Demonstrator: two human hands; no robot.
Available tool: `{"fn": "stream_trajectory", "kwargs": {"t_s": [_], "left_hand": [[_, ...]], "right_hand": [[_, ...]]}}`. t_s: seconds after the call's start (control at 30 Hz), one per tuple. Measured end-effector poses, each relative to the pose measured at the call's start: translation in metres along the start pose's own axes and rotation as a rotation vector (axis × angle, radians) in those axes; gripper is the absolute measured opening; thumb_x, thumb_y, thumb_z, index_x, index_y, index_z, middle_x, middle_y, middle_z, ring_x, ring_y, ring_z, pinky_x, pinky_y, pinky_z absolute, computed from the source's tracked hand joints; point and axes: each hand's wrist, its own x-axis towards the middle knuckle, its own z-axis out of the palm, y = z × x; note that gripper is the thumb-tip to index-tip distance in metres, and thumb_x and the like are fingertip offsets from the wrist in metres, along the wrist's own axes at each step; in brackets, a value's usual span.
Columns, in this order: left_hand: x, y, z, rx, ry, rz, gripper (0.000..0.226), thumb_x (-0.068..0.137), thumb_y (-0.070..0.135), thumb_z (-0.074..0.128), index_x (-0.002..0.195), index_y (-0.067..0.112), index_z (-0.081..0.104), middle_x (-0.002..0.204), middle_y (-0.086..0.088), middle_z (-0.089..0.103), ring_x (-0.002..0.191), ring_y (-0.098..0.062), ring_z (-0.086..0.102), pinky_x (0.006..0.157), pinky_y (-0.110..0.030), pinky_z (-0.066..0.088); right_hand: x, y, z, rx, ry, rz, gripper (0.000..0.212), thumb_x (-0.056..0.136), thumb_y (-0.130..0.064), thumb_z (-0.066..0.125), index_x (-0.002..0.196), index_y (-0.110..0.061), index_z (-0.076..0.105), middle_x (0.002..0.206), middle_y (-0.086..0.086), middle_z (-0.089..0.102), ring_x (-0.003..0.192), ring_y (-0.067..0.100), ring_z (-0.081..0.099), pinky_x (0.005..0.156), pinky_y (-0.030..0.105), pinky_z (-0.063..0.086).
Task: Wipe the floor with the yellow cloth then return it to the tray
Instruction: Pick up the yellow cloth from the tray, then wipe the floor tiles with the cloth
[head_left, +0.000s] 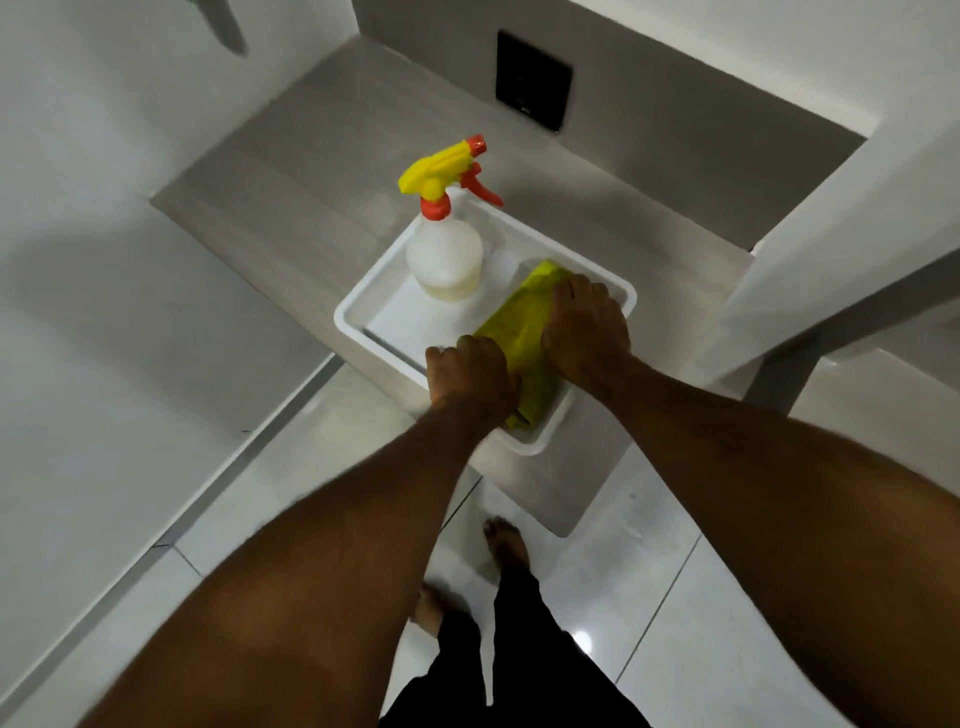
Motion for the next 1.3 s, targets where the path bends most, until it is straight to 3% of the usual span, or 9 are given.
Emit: {"fn": "stream_trajectory", "kwargs": {"t_s": [0.23, 0.4, 0.57, 0.67, 0.77, 0.9, 1.03, 1.17, 1.3], "left_hand": [[0.025, -0.008, -0.012, -0.454, -0.239, -0.255, 0.057, 0.068, 0.043, 0.079, 0.109, 0.010, 0.057, 0.111, -0.013, 0.055, 0.095, -0.031, 0.062, 0.076, -0.037, 0.053], [0.041, -0.015, -0.023, -0.643, -0.339, -0.216, 0.028, 0.071, 0.021, 0.074, 0.089, 0.008, 0.056, 0.096, -0.010, 0.060, 0.075, -0.019, 0.055, 0.047, -0.023, 0.040], [0.034, -0.044, -0.057, -0.778, -0.268, -0.127, 0.025, 0.073, 0.017, 0.074, 0.091, 0.003, 0.064, 0.084, -0.007, 0.061, 0.078, -0.020, 0.061, 0.059, -0.029, 0.049], [0.009, -0.092, -0.085, -0.919, -0.163, -0.152, 0.036, 0.074, 0.015, 0.077, 0.106, 0.012, 0.061, 0.090, -0.009, 0.064, 0.076, -0.021, 0.062, 0.065, -0.034, 0.054], [-0.033, -0.160, -0.104, -1.087, -0.180, -0.191, 0.029, 0.074, 0.010, 0.077, 0.099, 0.012, 0.062, 0.089, -0.017, 0.065, 0.076, -0.025, 0.062, 0.069, -0.038, 0.052], [-0.095, -0.248, -0.099, -1.108, -0.144, -0.311, 0.028, 0.081, 0.005, 0.073, 0.107, 0.000, 0.063, 0.090, -0.013, 0.066, 0.081, -0.026, 0.063, 0.071, -0.034, 0.051], [-0.145, -0.310, -0.062, -1.103, -0.129, -0.422, 0.015, 0.081, 0.007, 0.072, 0.094, 0.007, 0.065, 0.083, -0.008, 0.068, 0.075, -0.022, 0.064, 0.065, -0.028, 0.055], [-0.173, -0.352, 0.000, -1.196, -0.132, -0.551, 0.028, 0.077, 0.008, 0.077, 0.102, 0.001, 0.066, 0.092, -0.015, 0.069, 0.080, -0.026, 0.066, 0.074, -0.038, 0.055], [-0.179, -0.377, 0.079, -1.353, -0.126, -0.666, 0.039, 0.069, 0.006, 0.084, 0.103, 0.000, 0.065, 0.087, -0.015, 0.072, 0.069, -0.023, 0.069, 0.057, -0.026, 0.057]], "right_hand": [[0.018, -0.004, 0.007, 0.200, -0.076, 0.178, 0.042, 0.086, -0.016, 0.057, 0.124, 0.000, 0.049, 0.123, 0.023, 0.057, 0.110, 0.043, 0.057, 0.091, 0.051, 0.050], [0.033, -0.001, -0.001, 0.173, -0.194, 0.215, 0.025, 0.092, -0.023, 0.059, 0.107, -0.004, 0.063, 0.114, 0.021, 0.065, 0.103, 0.040, 0.063, 0.079, 0.041, 0.048], [0.034, -0.014, -0.035, 0.222, -0.103, 0.320, 0.053, 0.083, -0.050, 0.069, 0.112, -0.006, 0.066, 0.115, 0.018, 0.062, 0.110, 0.037, 0.059, 0.087, 0.044, 0.053], [0.037, -0.042, -0.061, 0.489, -0.080, 0.243, 0.046, 0.084, -0.049, 0.068, 0.098, -0.006, 0.068, 0.097, 0.014, 0.068, 0.099, 0.035, 0.064, 0.088, 0.044, 0.054], [0.026, -0.103, -0.081, 0.748, -0.073, 0.137, 0.028, 0.083, -0.039, 0.069, 0.080, -0.013, 0.060, 0.075, 0.005, 0.060, 0.079, 0.028, 0.064, 0.068, 0.032, 0.042], [-0.005, -0.197, -0.083, 0.856, -0.080, -0.022, 0.032, 0.074, -0.037, 0.067, 0.094, -0.012, 0.064, 0.078, 0.000, 0.059, 0.075, 0.020, 0.055, 0.066, 0.021, 0.033], [-0.032, -0.267, -0.063, 0.838, -0.210, -0.199, 0.032, 0.079, -0.016, 0.069, 0.109, -0.011, 0.063, 0.097, 0.008, 0.069, 0.088, 0.024, 0.062, 0.071, 0.022, 0.036], [-0.053, -0.310, -0.023, 0.713, -0.340, -0.313, 0.007, 0.084, -0.017, 0.066, 0.083, -0.013, 0.060, 0.067, -0.003, 0.054, 0.063, 0.019, 0.053, 0.062, 0.030, 0.038], [-0.064, -0.322, 0.051, 0.652, -0.413, -0.308, 0.009, 0.086, -0.018, 0.068, 0.088, -0.011, 0.062, 0.077, 0.000, 0.059, 0.072, 0.018, 0.056, 0.060, 0.022, 0.038]]}}
